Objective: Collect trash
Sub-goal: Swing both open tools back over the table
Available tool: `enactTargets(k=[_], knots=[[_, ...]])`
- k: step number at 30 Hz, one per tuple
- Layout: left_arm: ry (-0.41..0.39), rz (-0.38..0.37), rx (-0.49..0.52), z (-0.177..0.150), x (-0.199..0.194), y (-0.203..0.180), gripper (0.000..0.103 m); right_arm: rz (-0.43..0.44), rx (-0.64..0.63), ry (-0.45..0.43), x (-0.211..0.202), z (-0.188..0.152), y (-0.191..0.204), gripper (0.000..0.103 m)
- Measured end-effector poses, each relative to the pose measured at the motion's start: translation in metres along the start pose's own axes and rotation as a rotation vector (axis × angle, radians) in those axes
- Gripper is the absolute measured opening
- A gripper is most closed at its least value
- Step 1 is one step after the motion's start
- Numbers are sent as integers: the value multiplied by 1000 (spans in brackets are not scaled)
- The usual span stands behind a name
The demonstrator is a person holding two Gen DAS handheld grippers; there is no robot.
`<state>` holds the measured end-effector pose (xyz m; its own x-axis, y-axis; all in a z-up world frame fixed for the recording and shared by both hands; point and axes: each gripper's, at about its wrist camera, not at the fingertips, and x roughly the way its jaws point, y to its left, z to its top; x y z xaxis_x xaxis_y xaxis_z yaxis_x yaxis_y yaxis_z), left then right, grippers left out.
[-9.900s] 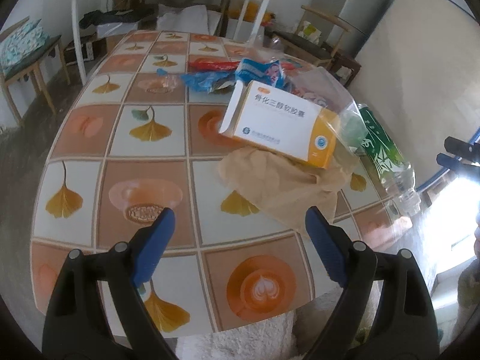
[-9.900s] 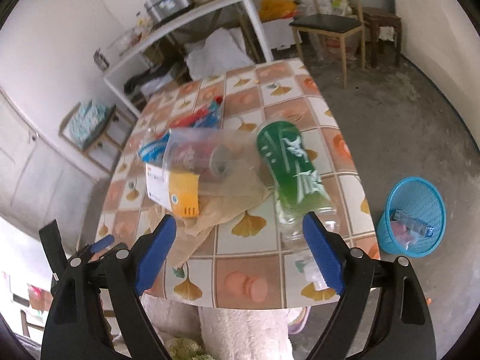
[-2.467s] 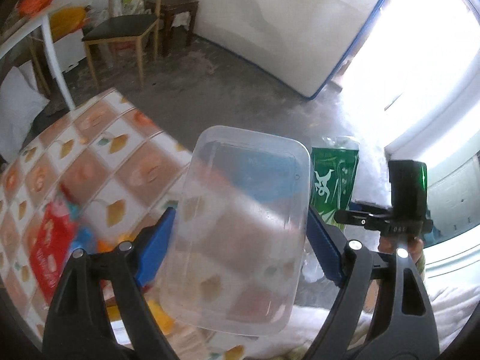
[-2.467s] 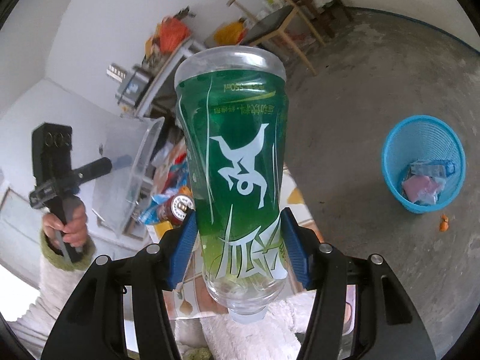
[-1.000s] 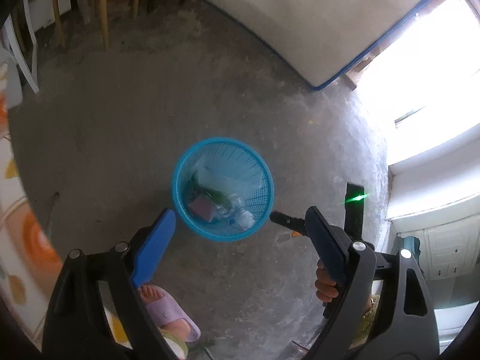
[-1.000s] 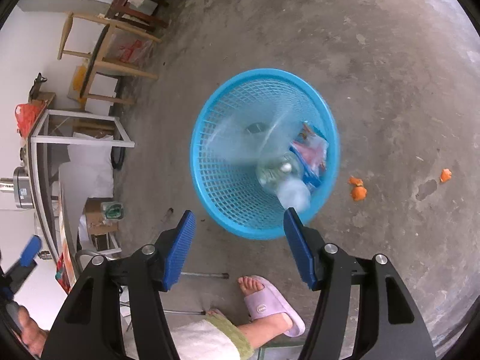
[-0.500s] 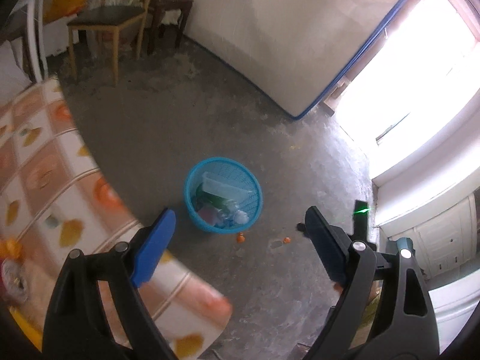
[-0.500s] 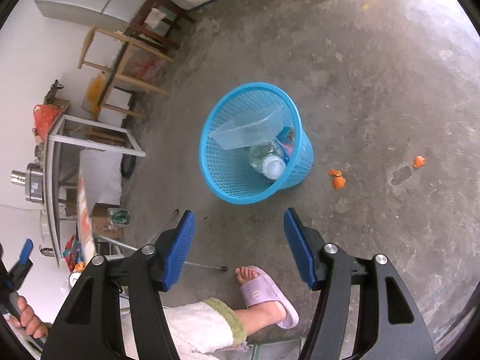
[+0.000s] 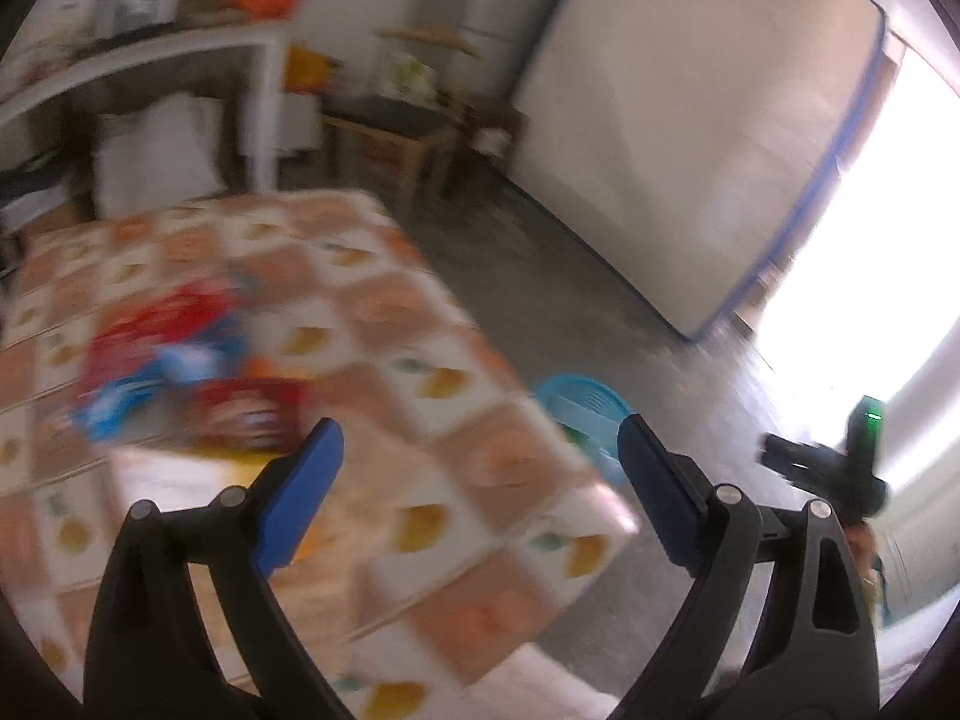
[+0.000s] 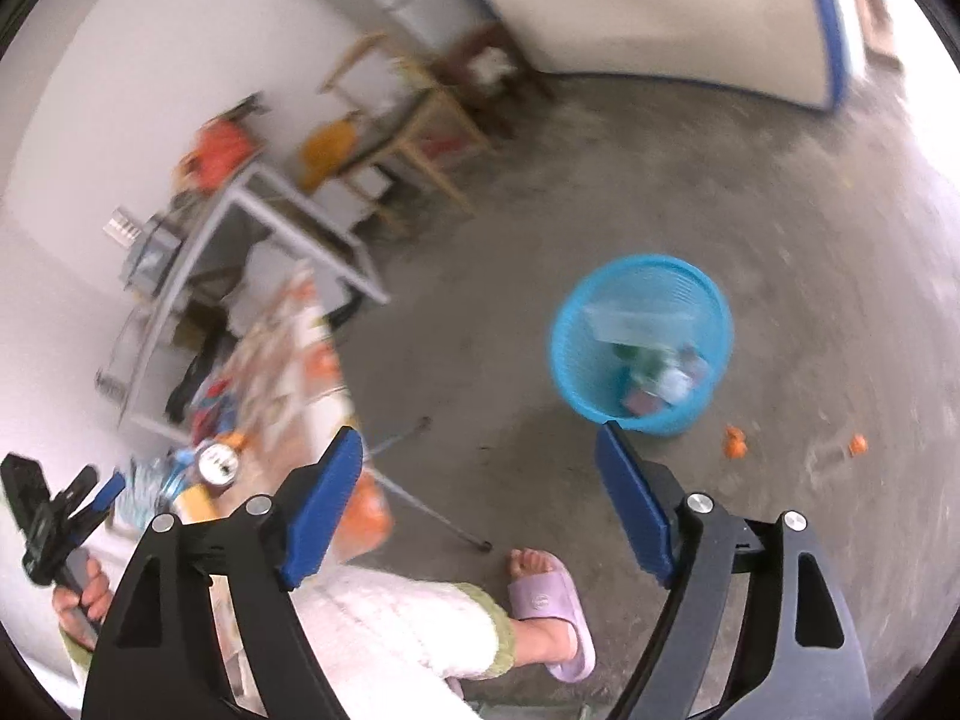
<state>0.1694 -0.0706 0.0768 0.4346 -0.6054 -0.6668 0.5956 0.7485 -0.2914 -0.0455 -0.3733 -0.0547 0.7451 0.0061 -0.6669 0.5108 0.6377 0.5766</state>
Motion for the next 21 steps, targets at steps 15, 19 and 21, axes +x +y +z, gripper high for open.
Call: enactTargets(k=[15,19,21], knots=[[-38,261,-187,-88,-65,120,90,217,-321,253,67,-32,195,79],[-21,280,-252,-106,-55,133,90,205,-396,328,90,-51,235,80],[-16,273,-289,-113,-52,138,90,194,-435,368,103,-60,253,82]])
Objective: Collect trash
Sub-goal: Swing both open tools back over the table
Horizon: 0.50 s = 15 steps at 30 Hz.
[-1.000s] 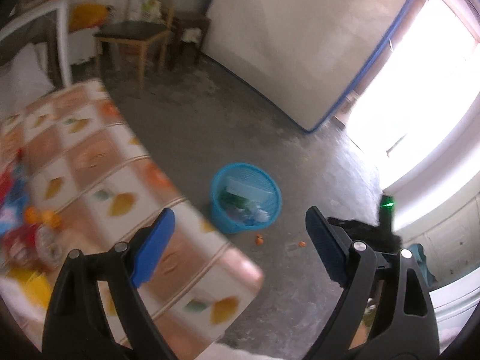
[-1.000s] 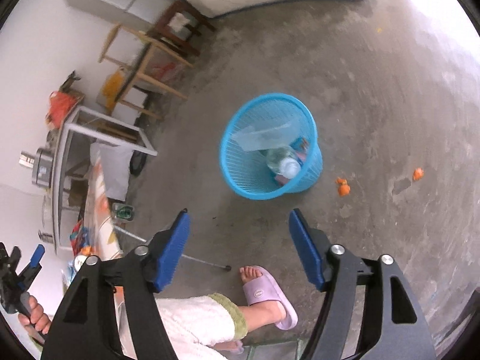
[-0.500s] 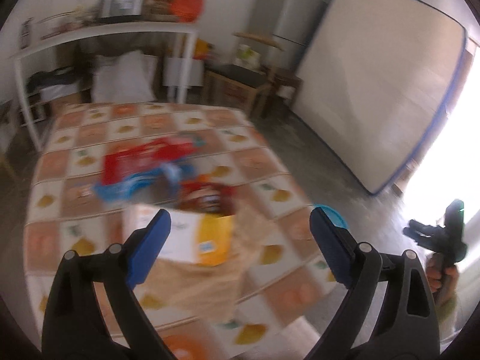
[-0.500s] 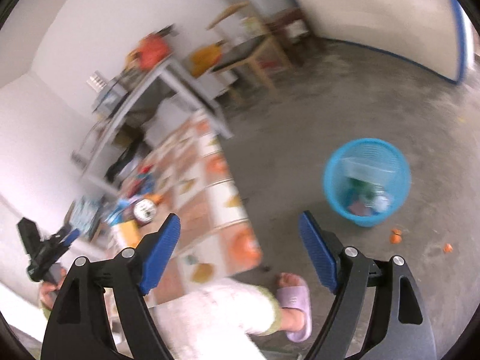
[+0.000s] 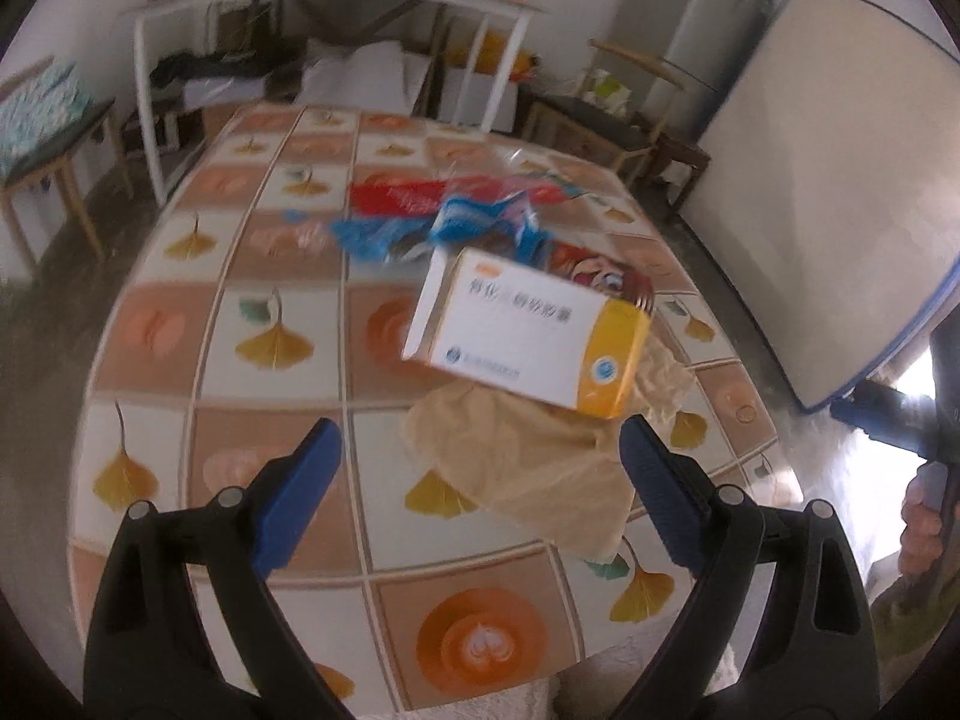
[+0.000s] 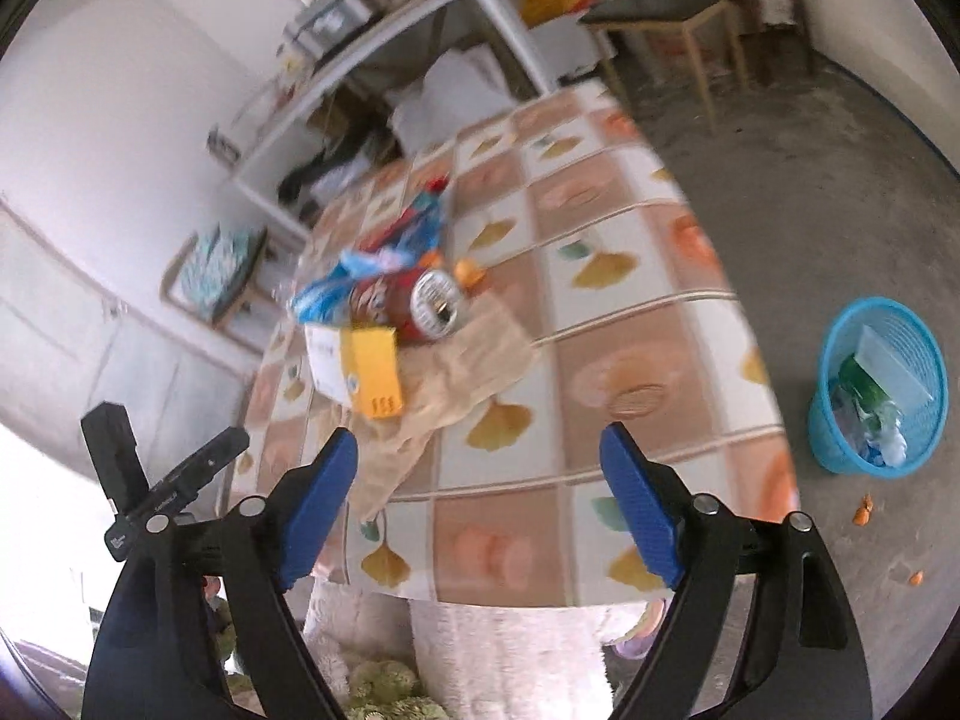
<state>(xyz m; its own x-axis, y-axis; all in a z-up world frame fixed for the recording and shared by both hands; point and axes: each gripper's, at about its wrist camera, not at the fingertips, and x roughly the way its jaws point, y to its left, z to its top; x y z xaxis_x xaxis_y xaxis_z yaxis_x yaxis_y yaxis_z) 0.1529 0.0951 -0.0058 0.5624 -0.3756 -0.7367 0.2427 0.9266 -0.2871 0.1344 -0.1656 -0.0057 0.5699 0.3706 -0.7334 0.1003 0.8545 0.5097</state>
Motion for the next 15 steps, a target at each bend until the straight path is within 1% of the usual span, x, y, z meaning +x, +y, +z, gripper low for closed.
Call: enactTargets(k=[4,6,9,12,15], knots=[[-2,16,-32,-10,5,5,90,-26,-62,97,29,8,28,82],[-6,12,-45,-14,5,7,90,-28,-91,112,34,11,41,82],[-2,3,-46,-17,7,8,90,-15,-119,110,44,18,58,82],[-21,8,-37,-17,6,7,90,-3,-123,113,53,23,68,82],[-33,-8,-40,-17,6,6,90,7,-120,118,62,28,75,82]])
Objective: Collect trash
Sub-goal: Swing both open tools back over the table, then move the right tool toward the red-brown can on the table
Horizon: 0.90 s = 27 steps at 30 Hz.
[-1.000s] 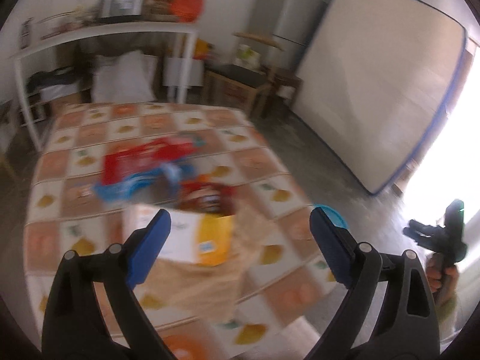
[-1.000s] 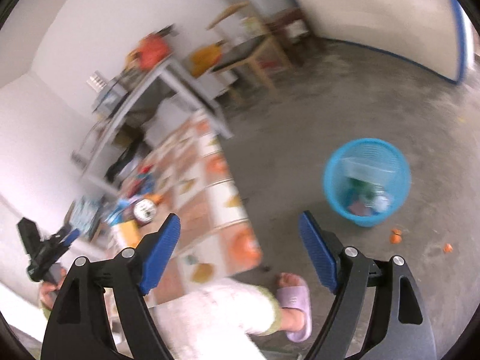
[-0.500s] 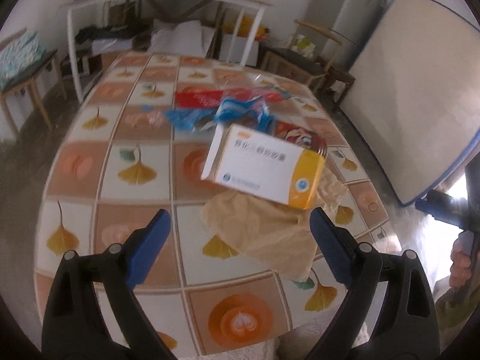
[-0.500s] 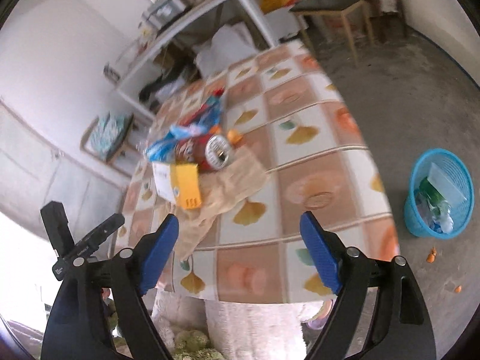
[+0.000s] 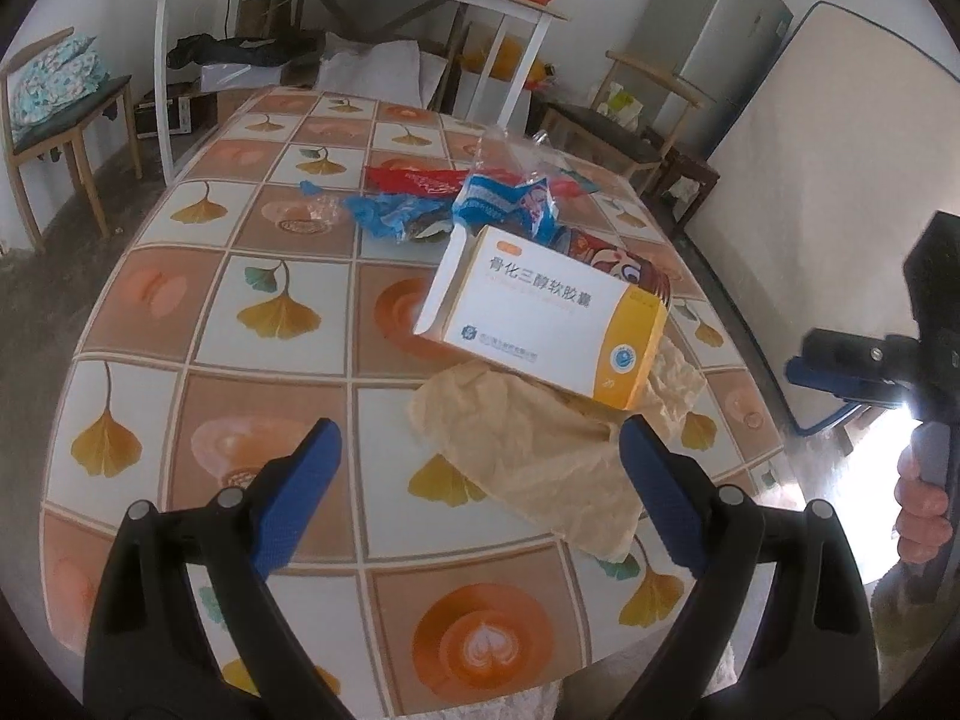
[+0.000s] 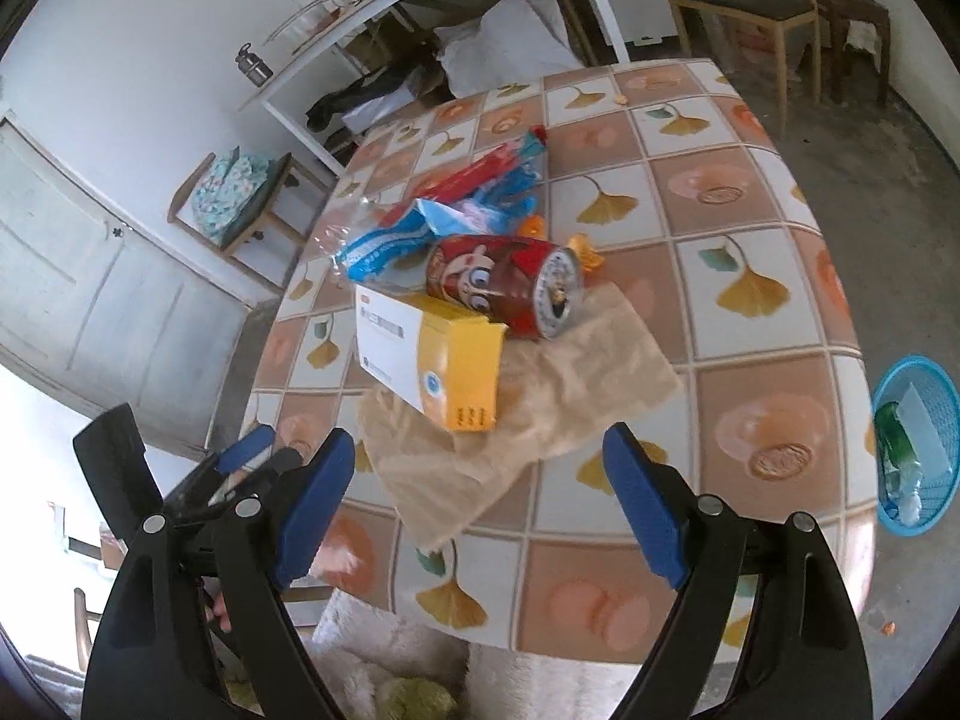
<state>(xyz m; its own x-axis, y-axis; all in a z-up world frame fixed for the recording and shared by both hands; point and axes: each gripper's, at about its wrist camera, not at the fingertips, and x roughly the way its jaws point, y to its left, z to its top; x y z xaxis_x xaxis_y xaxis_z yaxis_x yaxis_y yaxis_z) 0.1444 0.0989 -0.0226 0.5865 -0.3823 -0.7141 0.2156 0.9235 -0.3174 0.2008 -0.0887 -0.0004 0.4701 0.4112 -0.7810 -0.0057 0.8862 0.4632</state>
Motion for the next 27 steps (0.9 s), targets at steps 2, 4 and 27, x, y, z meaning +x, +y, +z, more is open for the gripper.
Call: enactTargets(k=[2,4,27], knots=[[-2,-8,3,-1,2,-1,90,9,10,2,4,4,0,82],[-3,-15,7,-1,3,-2,90,27,26,2,8,9,0,82],[11,-22,-3,-2,14,2,90,172,209,14,42,38,-27,82]])
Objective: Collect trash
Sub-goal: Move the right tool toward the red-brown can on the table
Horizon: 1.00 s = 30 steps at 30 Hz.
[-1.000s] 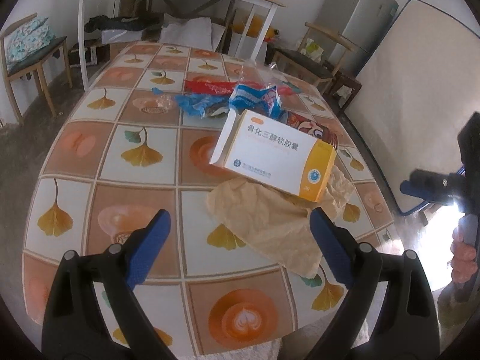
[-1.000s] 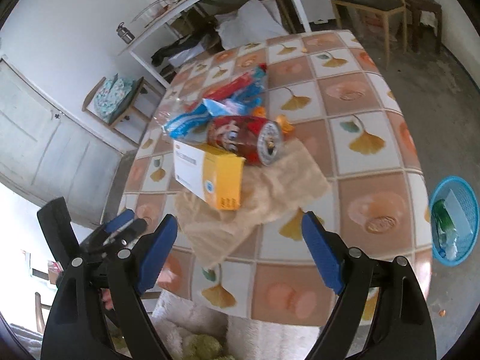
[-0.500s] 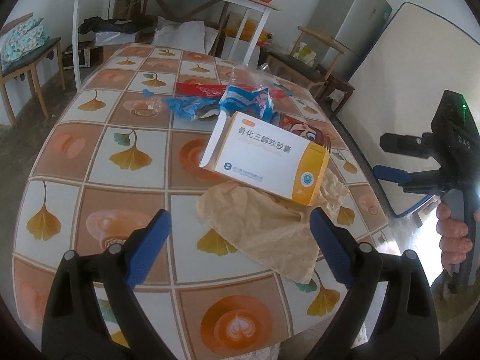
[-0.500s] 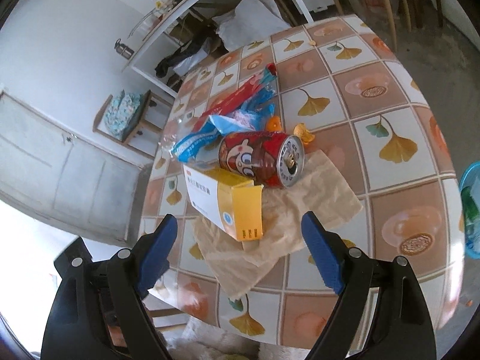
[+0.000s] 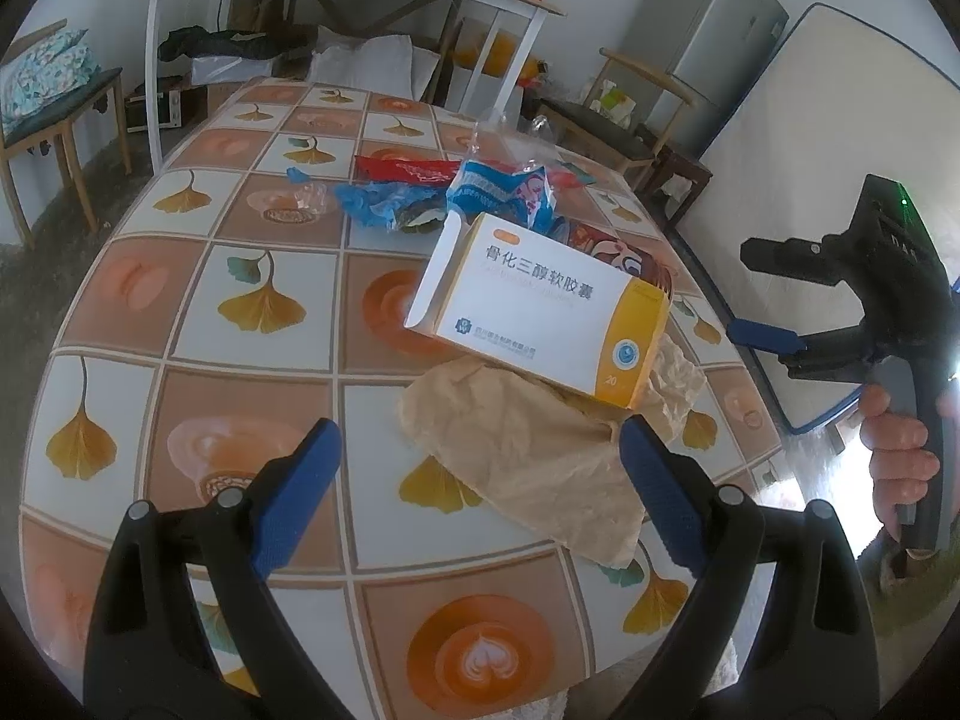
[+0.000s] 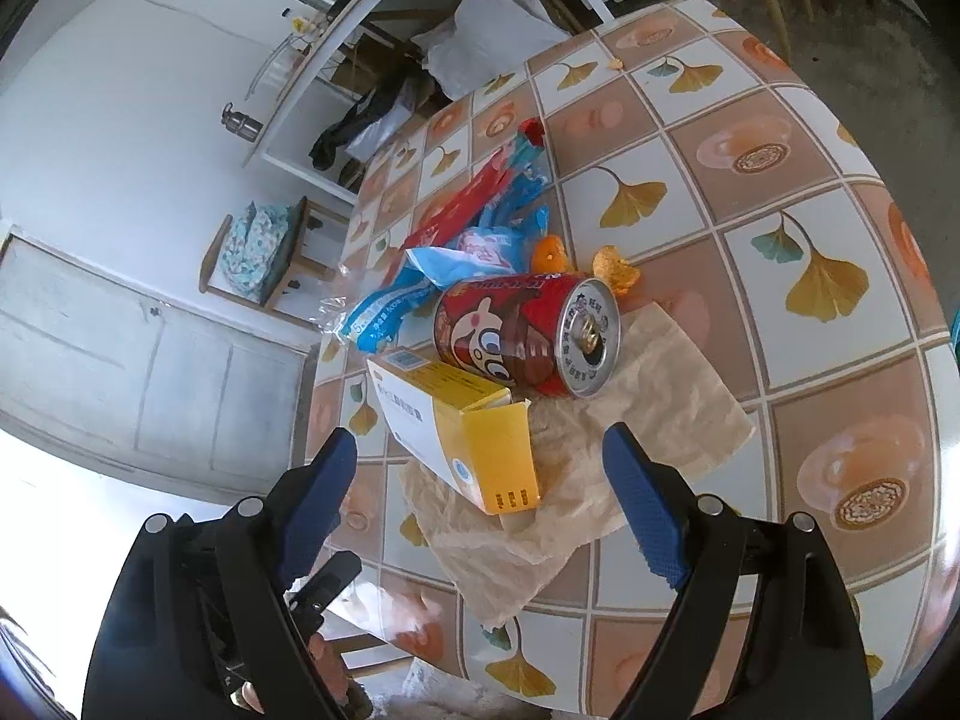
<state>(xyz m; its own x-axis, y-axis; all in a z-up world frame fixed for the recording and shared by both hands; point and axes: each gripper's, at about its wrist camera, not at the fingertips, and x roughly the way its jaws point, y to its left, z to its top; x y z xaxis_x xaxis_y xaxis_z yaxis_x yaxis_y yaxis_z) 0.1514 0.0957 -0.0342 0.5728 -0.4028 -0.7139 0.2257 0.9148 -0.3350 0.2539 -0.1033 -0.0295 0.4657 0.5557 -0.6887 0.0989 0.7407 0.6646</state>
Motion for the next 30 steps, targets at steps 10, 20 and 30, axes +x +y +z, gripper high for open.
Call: enactTargets(k=[10,20,30], knots=[[8,-2,2,-1,3,0,90,10,-1,8,9,5,0,80],[11,-18,-15,-3,7,9,90,40,-4,5,15,8,1,70],[20,-137,-64,0,16,17,67,18,19,-26,13,6,-11,56]])
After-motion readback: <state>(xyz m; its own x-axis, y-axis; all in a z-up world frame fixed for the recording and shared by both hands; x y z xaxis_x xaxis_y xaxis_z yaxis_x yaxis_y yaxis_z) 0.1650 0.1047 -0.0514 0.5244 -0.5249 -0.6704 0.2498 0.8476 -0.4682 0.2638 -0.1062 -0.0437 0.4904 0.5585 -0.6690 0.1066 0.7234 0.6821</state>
